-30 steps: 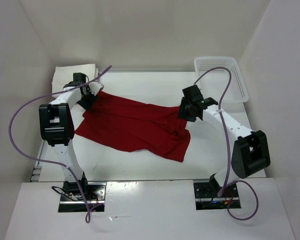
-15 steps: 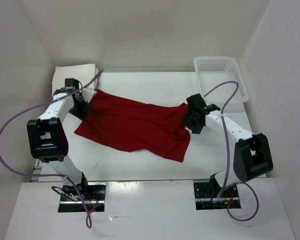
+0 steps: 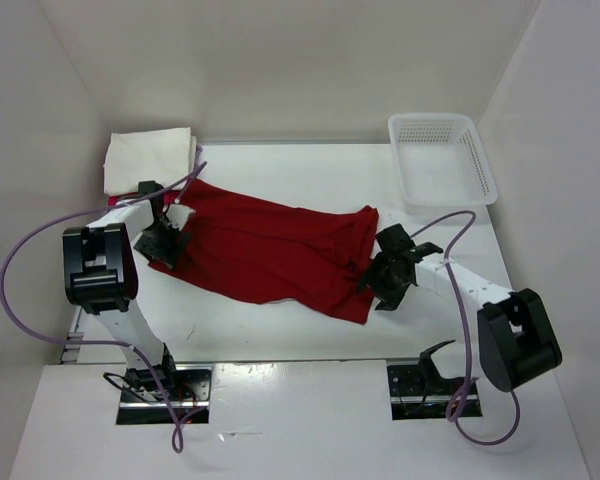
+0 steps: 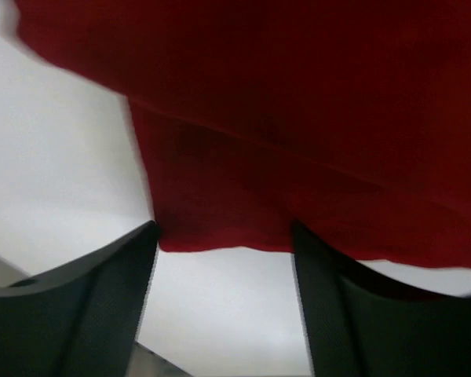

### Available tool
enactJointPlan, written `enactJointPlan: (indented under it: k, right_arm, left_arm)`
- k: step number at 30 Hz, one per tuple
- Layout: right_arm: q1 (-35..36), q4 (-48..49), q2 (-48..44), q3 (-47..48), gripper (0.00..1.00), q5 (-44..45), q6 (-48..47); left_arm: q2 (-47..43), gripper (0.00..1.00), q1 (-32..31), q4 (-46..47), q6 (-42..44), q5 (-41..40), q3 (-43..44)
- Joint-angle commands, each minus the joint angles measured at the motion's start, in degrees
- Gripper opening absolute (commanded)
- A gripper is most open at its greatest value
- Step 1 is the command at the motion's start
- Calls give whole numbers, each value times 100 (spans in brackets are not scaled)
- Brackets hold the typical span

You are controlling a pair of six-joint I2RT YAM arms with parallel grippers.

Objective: Fold and stack the t-shirts
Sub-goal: Fold the flattened tshirt in 1/3 of the way

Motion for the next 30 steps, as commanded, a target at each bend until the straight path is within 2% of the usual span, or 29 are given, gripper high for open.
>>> enactJointPlan:
  k: [1,4,5,6,8,9,11,13,14,18,21,24,26,28,29,30]
  right_arm:
    - [48,560,462,-99,65,-206,52]
    - [48,762,736,-46,61,-354,-63]
    - [48,763,893,-46,58,-355,-64]
    - [48,841,965,-46,45,-355,-142]
    - [-23,842,1079,-46,23,-355,-195]
    - [-101,842,1080,-46,0,-355,-195]
    - [-311,580,914,-46,0,-190,-257]
    - [-453,71,247,111,0,-48,-179]
    - [-453,-149,-417,312,0,161,101]
    - [-506,-1326,-1956,516,0,761,814]
    - [-419,-1417,-2426,306,0,622,1103]
    - [-418,-1469,-2498,148,1,393,1254]
    - [-418,-1627,-2550,94,11,322,1255]
    - [-365,-1785,-2742,94,30,322,1316]
    - [-313,-1942,-2822,155,49,322,1403]
    - [-313,-2031,-2892,156,55,391,1404]
  left_arm:
    - [399,72,74,207,-99,-38,-99]
    - [690,50,74,259,-99,110,-99]
    - [691,27,74,259,-47,111,-99]
    - [769,14,74,259,-46,181,-99]
    - [770,0,74,259,-46,181,-99]
    - [648,0,74,259,-46,112,-169]
    - [472,0,126,111,129,-72,-239]
    - [60,0,127,-213,400,-283,-319]
    - [-325,0,179,-337,515,-571,-441]
    - [-1128,0,179,-900,1122,-1285,-608]
    - [-1181,0,40,-1383,1175,-1417,-714]
    - [-1181,0,-92,-1682,1044,-1349,-908]
    - [-1233,2,-93,-1902,991,-1234,-978]
    - [-1234,7,-207,-2122,938,-1163,-1110]
    - [-1304,9,-207,-2201,886,-1163,-1110]
    - [-1357,10,-259,-2393,807,-1163,-1162]
